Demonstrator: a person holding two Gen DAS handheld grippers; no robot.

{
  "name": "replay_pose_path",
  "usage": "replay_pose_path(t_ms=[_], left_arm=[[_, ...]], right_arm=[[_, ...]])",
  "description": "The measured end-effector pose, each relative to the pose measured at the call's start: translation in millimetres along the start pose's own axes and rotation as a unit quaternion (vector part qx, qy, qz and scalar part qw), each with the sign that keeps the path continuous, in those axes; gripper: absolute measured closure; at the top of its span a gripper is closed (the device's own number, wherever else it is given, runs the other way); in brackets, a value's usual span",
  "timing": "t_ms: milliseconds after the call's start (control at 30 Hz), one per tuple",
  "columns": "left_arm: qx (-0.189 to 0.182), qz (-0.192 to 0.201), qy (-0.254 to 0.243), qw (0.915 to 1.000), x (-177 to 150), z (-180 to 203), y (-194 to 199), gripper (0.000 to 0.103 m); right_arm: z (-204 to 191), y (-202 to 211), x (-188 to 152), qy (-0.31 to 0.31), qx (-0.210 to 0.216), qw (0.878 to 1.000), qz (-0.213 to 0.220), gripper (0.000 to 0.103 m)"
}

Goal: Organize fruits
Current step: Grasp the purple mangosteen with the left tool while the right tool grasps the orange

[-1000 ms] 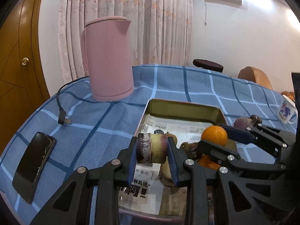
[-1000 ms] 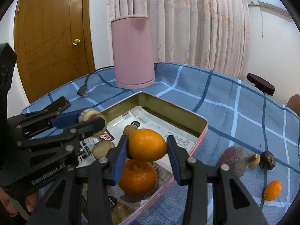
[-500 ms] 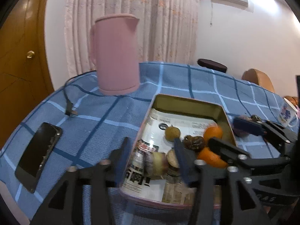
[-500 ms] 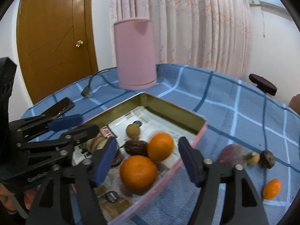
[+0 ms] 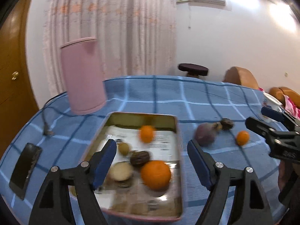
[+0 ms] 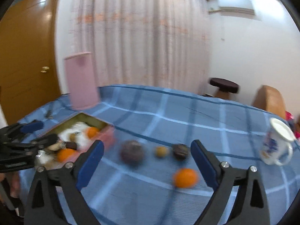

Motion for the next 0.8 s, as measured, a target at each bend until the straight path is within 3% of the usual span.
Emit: replay_pose_path(t_ms=[233, 300, 467, 800], left_arm=[[-0.021, -0.002, -0.041, 0.9989, 13, 49, -11, 0.024], [-0.023, -0.006, -0.051, 0.9984, 18, 60, -17, 0.024], [-0.029, -0.027, -0.067, 0.997, 23, 81, -36, 0.024], [-0.04, -0.064, -0.082, 0.9938, 25, 100, -64, 0.024]], right_arm=[[44, -29, -13, -0.038, -0.027, 0.997, -0.063, 0.009], [48, -36, -14, -0.038, -0.024, 0.996, -0.079, 0.017], [52, -47, -20, -0.04, -0.003, 0.993, -0.111, 0.037], [50, -64, -25, -0.04, 0.053, 0.986, -0.151, 0.042]])
Point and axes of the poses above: each gripper's, at about its wrist camera, not at the fingertips, and y roughly against the way its jaws point, z to its right, x to its top, the point moved 3 cm from there along -y, roughly the way its jaws point, and after that the axes turned 12 degrees about -z, right-handed, at the moved point
